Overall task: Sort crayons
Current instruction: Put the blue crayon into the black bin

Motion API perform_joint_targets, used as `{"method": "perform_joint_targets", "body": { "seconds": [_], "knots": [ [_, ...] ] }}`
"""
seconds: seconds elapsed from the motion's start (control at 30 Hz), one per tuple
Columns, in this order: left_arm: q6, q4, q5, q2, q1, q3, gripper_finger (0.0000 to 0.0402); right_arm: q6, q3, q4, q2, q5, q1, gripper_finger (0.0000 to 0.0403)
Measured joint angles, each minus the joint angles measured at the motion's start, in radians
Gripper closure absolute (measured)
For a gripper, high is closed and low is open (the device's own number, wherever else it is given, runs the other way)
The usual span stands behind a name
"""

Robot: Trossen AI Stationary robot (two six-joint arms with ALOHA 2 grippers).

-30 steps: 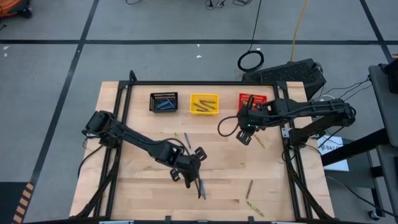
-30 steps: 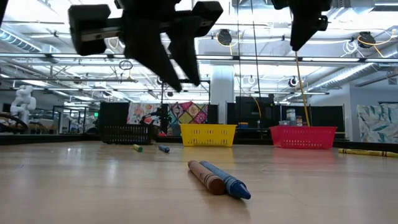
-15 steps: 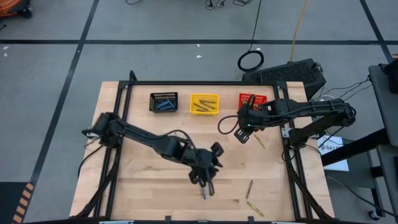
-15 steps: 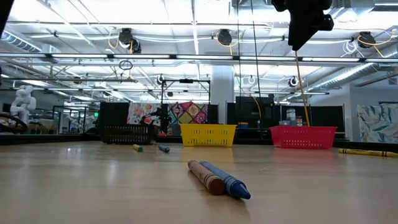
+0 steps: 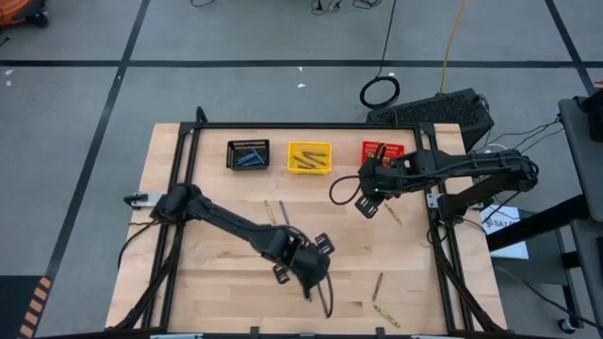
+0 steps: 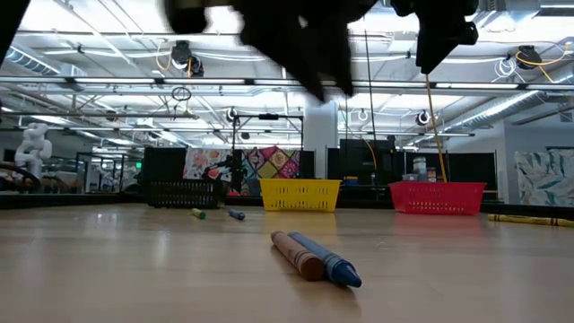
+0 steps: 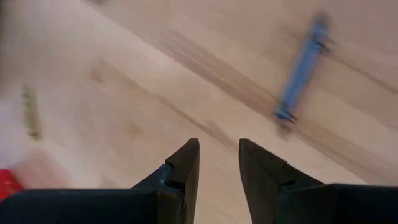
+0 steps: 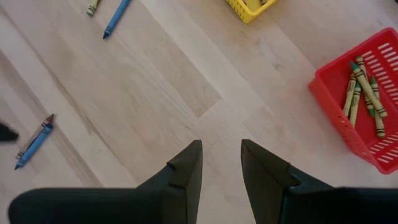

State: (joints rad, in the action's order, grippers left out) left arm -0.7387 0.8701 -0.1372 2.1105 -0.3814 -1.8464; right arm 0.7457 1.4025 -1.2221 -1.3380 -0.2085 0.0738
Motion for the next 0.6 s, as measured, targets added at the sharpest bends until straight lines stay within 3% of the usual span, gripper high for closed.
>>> {"method": "perform_joint_targets", "body": {
  "seconds": [0.2,0.47,0.6],
  "knots": [
    [-0.001,0.062,-0.025,0.065,-0.036,0.027,0.0297,-0.025,0.000,-0.001,0.000,0.000,0.000,0.0305],
    [-0.006,0.033,-0.027,0.113,-0.045,0.027,0.0297,-0.054,0.000,0.002,0.000,-0.005,0.000,0.0305],
    [-0.008,-0.027,0.019,0.113,-0.042,0.025,0.0297,-0.054,0.000,0.003,0.000,-0.006,0.000,0.0305]
  ]
}}
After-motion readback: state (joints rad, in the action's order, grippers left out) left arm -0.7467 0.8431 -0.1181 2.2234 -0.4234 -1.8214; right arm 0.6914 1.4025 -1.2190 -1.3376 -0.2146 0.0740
